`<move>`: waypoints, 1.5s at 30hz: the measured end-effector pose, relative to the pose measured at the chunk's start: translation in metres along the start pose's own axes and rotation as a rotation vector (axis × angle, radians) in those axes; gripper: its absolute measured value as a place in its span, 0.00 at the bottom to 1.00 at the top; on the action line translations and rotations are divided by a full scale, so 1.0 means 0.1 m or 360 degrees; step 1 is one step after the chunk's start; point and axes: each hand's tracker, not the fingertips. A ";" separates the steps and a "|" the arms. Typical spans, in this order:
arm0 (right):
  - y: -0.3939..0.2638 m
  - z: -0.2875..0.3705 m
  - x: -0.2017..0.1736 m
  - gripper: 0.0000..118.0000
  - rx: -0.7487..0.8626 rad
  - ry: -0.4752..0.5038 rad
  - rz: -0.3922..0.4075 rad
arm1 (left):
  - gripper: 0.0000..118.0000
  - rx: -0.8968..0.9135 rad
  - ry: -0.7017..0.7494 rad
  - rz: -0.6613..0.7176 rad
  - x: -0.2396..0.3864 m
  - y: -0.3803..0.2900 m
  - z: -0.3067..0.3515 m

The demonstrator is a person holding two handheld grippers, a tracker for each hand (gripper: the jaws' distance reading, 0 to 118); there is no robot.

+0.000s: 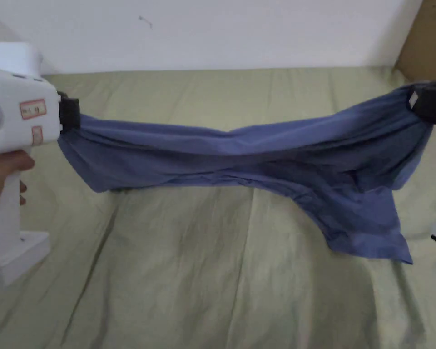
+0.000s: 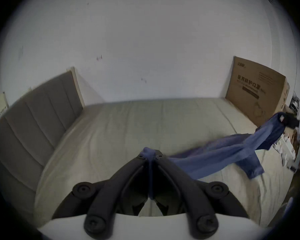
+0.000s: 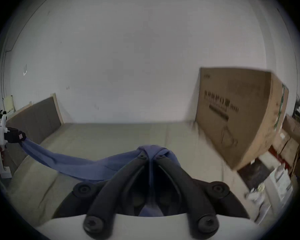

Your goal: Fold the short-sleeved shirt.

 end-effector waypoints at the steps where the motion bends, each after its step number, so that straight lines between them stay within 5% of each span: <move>1: -0.19 0.02 0.03 0.01 -0.0040 -0.0014 -0.0017 | 0.02 -0.0023 -0.0017 0.0049 0.00 -0.16 0.00; 15: -1.80 1.21 0.09 0.01 -0.0511 0.0071 0.0160 | 0.02 -0.0411 -0.0029 0.0199 -0.04 -1.87 0.89; 29: -2.54 2.62 0.23 0.01 -0.0666 0.0169 0.0065 | 0.02 -0.0688 -0.0093 0.0002 -0.07 -2.65 2.25; 41: -2.83 2.90 0.24 0.01 -0.0815 0.0155 0.0060 | 0.06 -0.0852 -0.0110 0.0085 -0.14 -3.06 2.36; 42: -2.81 2.92 0.23 0.05 -0.0785 0.0129 0.0077 | 0.31 -0.0830 -0.0103 0.0085 -0.13 -3.06 2.37; 43: -2.78 2.98 0.23 0.26 -0.0721 0.0130 0.0062 | 0.74 -0.0823 -0.0090 0.0069 -0.14 -3.05 2.40; 44: -2.75 3.02 0.22 0.72 -0.0707 0.0099 0.0076 | 1.00 -0.0826 -0.0066 0.0053 -0.15 -3.04 2.44; 45: -2.70 3.07 0.20 1.00 -0.0709 0.0103 0.0069 | 0.91 -0.0683 -0.0062 0.0061 -0.18 -3.00 2.56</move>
